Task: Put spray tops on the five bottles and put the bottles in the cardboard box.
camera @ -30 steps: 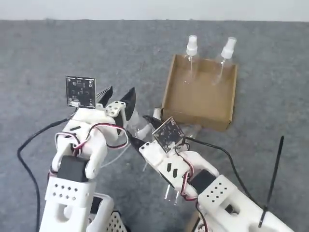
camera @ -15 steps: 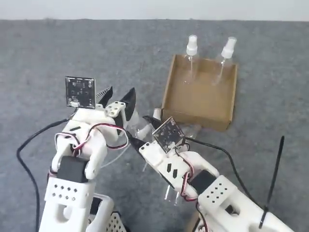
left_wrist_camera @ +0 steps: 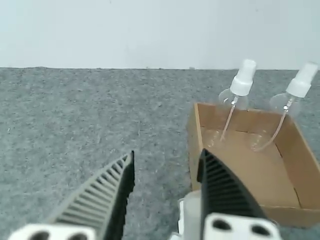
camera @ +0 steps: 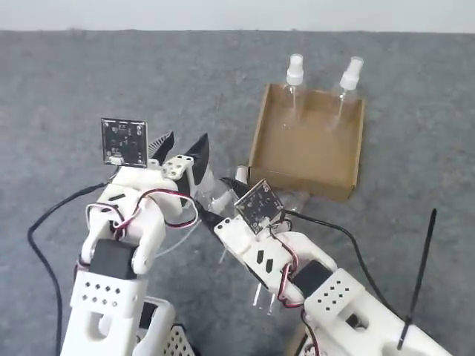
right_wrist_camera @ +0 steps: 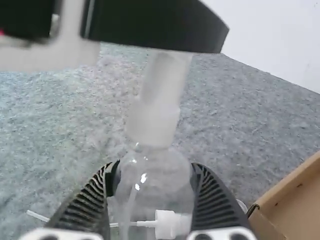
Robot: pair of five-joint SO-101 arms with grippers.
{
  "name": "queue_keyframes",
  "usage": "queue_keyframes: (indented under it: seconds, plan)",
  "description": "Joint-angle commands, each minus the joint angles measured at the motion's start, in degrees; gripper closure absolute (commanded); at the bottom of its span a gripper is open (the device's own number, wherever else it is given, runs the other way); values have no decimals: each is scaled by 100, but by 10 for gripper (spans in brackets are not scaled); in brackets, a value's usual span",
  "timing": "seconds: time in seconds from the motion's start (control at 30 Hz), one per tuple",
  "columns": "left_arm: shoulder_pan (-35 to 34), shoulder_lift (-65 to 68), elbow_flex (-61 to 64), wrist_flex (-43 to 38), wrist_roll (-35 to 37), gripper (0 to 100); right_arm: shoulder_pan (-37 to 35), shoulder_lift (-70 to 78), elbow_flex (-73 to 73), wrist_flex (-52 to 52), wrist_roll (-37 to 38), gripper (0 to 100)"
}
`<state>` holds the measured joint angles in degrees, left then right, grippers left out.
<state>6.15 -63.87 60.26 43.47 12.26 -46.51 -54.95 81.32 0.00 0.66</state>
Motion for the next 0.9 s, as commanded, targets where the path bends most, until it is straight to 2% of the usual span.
queue_keyframes:
  seconds: [0.0,0.23,0.5,0.87]
  plan:
    - [18,149,48,-26,53,808,57,-259,-88,-145,-18,992]
    - [0,141,-75,9,9,808,57,-259,-105,-145,-18,992]
    - [-730,202,-1156,853,-369,808,48,-259,-97,-145,-18,992]
    - [-527,202,-1640,1231,-615,808,31,-259,-79,-145,-18,992]
